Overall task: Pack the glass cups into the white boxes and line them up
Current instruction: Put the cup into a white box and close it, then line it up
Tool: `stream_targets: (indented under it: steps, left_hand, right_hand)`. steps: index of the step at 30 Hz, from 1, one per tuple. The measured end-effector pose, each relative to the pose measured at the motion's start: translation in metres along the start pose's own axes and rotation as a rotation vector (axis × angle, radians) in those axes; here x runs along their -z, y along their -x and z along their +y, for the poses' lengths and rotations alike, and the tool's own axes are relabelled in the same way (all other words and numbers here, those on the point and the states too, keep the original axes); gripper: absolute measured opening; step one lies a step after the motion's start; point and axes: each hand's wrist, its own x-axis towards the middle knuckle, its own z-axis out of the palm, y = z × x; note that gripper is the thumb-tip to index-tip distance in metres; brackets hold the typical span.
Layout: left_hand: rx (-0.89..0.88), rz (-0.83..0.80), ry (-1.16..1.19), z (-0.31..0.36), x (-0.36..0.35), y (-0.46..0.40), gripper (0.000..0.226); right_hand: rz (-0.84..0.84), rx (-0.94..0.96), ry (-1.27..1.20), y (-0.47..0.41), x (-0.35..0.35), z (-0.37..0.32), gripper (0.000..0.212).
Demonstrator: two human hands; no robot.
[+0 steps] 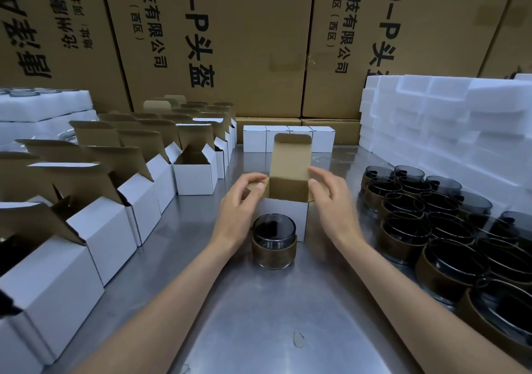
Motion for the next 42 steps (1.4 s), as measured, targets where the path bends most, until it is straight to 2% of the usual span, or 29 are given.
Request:
stream_targets:
  steps: [3,5,7,9,11,14,17,21,25,30,34,37,39,42]
  left_hand:
    - [-0.014,-0.019,0.004,0.001,0.000,0.001,0.024]
    - [-0.024,-0.030,-0.021,0.001,0.000,0.001,0.035]
    - [-0.040,-0.025,-0.051,0.000,-0.001,0.001,0.036]
    - [-0.045,-0.026,-0.067,-0.001,-0.001,0.001,0.037]
    - [-0.032,-0.035,-0.052,-0.001,0.000,0.001,0.037]
    - [-0.031,-0.023,-0.046,-0.002,0.000,0.001,0.034]
    - [-0.044,0.005,-0.088,-0.004,-0.001,0.001,0.044]
    - [-0.038,0.026,-0.080,-0.003,-0.002,0.002,0.049]
    - [0.009,0.061,-0.045,-0.002,0.000,0.000,0.055]
    - [0.027,-0.017,-0.010,0.001,0.000,0.002,0.067]
    - [0.003,-0.063,-0.026,0.001,0.001,0.003,0.083]
    - [0.021,-0.119,-0.044,-0.002,0.000,0.002,0.090]
    - [0.040,-0.158,-0.076,-0.004,-0.001,0.002,0.095]
    - [0.077,-0.217,-0.080,-0.005,-0.003,0.003,0.109]
  right_hand:
    - [0.095,0.164,0.152,0.005,0.004,-0.018,0.029]
    - [0.082,0.326,0.247,0.007,0.007,-0.037,0.020]
    - [-0.074,0.429,0.349,0.009,0.009,-0.060,0.006]
    - [-0.265,0.487,0.511,0.015,0.007,-0.080,0.019]
    - [-0.350,0.540,0.615,0.023,0.004,-0.095,0.025]
    - [-0.547,0.509,0.736,0.029,0.005,-0.102,0.019]
    - [-0.771,0.378,0.834,0.032,0.006,-0.100,0.017]
    - [-0.840,0.312,0.705,0.022,0.014,-0.099,0.003]
    - [-0.922,0.220,0.440,0.009,0.038,-0.106,0.008]
    - [-0.826,0.248,0.253,-0.004,0.062,-0.107,0.008]
    - [-0.615,0.327,0.150,-0.012,0.068,-0.103,0.022]
    - [-0.418,0.362,0.104,-0.015,0.062,-0.094,0.021]
    - [-0.318,0.368,0.168,-0.017,0.053,-0.087,0.015]
    - [-0.278,0.411,0.477,-0.016,0.040,-0.073,0.013]
